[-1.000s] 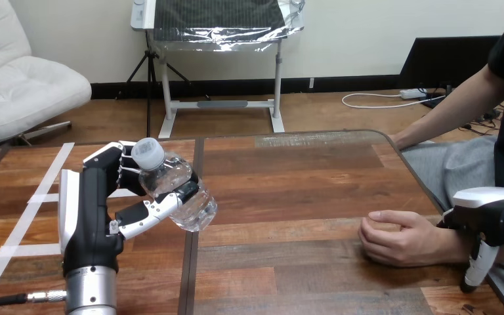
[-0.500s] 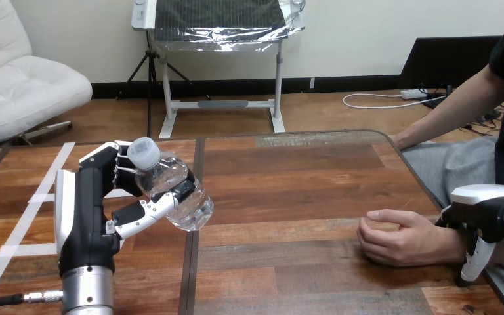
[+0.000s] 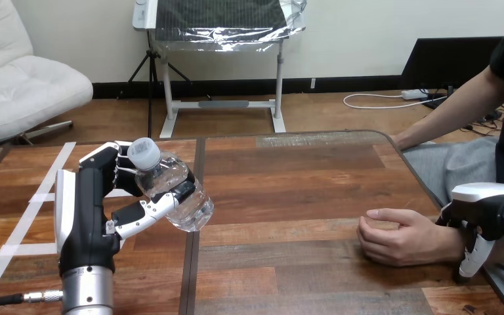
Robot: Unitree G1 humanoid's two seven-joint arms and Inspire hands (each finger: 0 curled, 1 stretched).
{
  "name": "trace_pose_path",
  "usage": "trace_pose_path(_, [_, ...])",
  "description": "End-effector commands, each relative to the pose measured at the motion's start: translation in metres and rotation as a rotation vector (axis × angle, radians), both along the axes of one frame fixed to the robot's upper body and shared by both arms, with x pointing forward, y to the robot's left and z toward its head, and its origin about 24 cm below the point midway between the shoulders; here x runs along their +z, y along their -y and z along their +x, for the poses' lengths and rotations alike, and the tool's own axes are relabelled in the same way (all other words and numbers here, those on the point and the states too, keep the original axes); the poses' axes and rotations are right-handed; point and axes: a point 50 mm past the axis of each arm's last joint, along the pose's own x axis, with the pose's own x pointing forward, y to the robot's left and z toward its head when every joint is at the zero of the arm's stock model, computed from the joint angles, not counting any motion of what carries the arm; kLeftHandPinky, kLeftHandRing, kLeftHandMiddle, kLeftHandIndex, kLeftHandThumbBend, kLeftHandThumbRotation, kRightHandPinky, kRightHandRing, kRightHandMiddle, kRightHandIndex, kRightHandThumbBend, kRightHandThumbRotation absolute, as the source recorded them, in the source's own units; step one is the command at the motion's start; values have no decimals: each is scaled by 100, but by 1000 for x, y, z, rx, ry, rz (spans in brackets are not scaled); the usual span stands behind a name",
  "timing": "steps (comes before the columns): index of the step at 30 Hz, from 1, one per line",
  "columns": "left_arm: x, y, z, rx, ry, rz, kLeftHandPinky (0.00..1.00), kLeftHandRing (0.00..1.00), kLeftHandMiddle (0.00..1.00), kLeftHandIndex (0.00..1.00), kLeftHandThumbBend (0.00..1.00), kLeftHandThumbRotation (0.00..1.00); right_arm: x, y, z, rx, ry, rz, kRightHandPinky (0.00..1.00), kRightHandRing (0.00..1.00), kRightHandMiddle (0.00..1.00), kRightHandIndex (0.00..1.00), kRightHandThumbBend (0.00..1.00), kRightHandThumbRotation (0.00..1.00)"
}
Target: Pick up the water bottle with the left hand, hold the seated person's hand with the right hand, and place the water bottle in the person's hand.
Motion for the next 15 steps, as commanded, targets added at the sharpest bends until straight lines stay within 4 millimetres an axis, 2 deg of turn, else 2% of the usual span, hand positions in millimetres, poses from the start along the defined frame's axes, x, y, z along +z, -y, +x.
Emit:
trace_pose_path(1, [30,2,11,-21,137,11,40,41,44,50,64,0,8,-14,13,33,34,29,70,77,82,81,63,0])
trace_pose_path(15, [30,0,10,-20,131,13,41,41,44,50,63,0,6,-13,13,26,26,14,64,70,76,78,62,0])
